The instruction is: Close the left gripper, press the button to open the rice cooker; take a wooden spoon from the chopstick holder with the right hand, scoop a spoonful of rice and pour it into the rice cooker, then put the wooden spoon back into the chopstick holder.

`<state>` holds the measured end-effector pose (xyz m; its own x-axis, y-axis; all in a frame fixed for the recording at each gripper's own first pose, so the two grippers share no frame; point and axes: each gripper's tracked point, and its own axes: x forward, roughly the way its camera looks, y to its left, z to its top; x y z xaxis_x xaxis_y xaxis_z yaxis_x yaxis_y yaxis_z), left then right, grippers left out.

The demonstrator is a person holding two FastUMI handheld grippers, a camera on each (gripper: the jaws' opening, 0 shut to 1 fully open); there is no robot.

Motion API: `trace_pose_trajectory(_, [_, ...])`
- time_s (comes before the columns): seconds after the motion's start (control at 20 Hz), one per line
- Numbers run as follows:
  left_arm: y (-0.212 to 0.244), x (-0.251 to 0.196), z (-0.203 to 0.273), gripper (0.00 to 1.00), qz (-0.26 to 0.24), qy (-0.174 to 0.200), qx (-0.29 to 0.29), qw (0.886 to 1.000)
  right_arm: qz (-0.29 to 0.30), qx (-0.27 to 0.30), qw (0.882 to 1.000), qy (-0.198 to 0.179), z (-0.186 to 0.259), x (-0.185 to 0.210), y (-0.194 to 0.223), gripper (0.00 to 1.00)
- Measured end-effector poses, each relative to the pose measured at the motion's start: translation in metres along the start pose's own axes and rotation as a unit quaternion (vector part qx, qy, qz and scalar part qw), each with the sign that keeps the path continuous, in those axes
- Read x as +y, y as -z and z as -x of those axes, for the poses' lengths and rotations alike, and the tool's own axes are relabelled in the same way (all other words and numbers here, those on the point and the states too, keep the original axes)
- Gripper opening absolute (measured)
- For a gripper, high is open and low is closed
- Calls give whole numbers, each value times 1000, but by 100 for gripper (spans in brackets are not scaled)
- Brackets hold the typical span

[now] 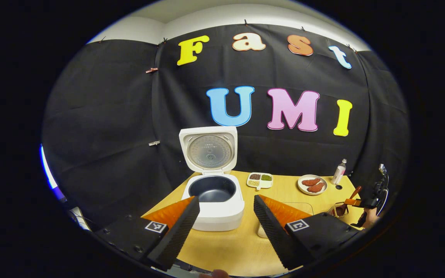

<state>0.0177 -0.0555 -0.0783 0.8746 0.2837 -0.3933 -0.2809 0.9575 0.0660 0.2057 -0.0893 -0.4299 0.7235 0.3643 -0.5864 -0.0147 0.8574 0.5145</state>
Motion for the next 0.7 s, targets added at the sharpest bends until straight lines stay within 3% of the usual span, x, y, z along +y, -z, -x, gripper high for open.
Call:
trace_pose_trajectory(0.4, [1,46,-33,97,30,66,-8,997,49,-100,993,43,58,51,-65,11])
trace_pose_trajectory(0.7, [-6,104,-59,95,52,95,-36,993,87,-152,984,27,101,163,-86,11])
